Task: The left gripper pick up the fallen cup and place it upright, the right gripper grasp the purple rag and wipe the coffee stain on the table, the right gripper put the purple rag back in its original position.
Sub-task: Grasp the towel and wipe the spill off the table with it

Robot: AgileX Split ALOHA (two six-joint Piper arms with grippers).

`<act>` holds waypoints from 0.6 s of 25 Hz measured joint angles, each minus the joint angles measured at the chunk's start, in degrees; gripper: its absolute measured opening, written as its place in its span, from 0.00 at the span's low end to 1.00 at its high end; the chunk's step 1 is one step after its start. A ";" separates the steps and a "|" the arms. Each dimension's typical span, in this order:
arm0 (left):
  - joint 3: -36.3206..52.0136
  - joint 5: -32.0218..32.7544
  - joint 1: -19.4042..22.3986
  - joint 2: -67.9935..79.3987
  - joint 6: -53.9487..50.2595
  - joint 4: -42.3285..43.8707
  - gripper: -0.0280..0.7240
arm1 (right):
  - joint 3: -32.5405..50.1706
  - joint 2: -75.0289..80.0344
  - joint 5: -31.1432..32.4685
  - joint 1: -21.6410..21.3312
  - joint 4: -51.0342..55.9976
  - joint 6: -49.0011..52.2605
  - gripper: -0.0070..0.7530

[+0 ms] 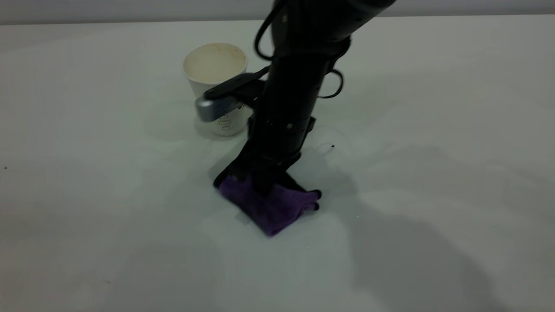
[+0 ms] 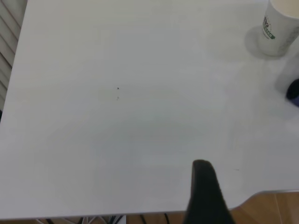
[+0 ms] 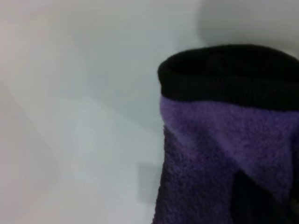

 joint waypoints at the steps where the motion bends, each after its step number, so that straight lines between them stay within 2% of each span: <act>1: 0.00 0.00 0.00 0.00 0.00 0.00 0.74 | 0.00 0.05 -0.07 0.11 -0.13 0.18 0.08; 3: 0.00 0.00 0.00 0.00 0.00 0.00 0.74 | 0.00 0.05 -0.36 -0.36 -0.92 1.79 0.08; 7: 0.00 0.00 0.00 0.00 0.00 0.00 0.74 | -0.06 -0.02 -0.12 -3.96 -5.71 8.26 0.08; 15: 0.00 0.00 0.00 0.00 0.00 0.00 0.74 | -0.50 -0.48 -0.67 -17.84 -15.83 17.57 0.08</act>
